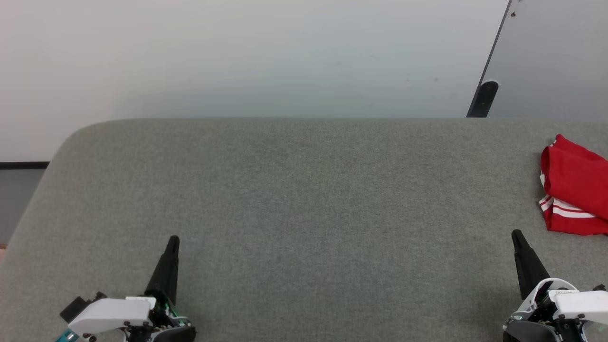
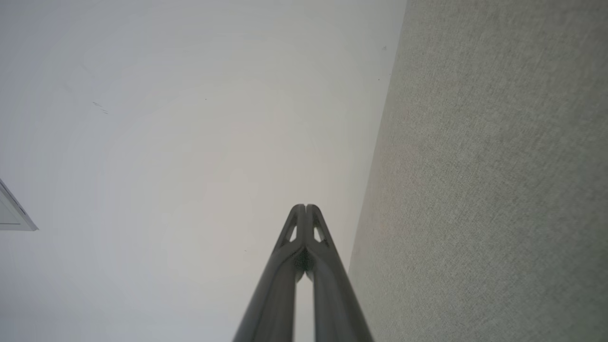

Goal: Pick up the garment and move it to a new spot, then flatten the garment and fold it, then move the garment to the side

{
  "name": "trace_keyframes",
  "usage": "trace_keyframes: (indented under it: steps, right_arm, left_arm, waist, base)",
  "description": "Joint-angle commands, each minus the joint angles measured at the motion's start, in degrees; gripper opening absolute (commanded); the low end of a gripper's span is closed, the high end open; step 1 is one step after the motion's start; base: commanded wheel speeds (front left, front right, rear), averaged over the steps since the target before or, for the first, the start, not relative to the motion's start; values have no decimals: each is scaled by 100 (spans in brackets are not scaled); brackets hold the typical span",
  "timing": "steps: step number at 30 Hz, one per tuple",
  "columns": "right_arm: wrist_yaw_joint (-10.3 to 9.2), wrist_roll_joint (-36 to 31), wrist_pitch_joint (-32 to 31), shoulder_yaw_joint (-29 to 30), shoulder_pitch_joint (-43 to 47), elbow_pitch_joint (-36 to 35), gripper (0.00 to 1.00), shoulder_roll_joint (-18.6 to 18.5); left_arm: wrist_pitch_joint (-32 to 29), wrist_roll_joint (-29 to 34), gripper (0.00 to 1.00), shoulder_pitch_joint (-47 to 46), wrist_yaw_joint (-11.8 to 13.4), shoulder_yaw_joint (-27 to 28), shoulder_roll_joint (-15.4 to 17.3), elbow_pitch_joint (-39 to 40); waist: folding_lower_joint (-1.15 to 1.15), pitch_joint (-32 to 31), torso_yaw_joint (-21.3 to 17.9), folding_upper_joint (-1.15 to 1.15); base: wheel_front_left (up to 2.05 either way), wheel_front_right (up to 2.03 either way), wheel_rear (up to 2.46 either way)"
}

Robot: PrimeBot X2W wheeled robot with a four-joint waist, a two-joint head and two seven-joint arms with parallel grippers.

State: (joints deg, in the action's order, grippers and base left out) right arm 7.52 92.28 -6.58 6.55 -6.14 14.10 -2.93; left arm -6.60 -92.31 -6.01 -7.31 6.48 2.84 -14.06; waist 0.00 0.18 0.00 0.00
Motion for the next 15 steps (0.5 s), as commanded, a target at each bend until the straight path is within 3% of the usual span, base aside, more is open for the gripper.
trace_keyframes:
  steps: [1, 15]
  right_arm:
    - [-6, 24, -12, 4, -17, -19, 0, 18]
    - [-6, 25, -12, 4, -17, -19, 0, 19]
  left_arm:
    - [-10, -19, 0, -53, -33, 14, -6, -2]
    - [-9, -19, 0, -53, -33, 14, -6, -2]
  waist:
    - [0, 0, 0, 0]
    - [0, 0, 0, 0]
  base:
    - [0, 0, 0]
    - [0, 0, 0]
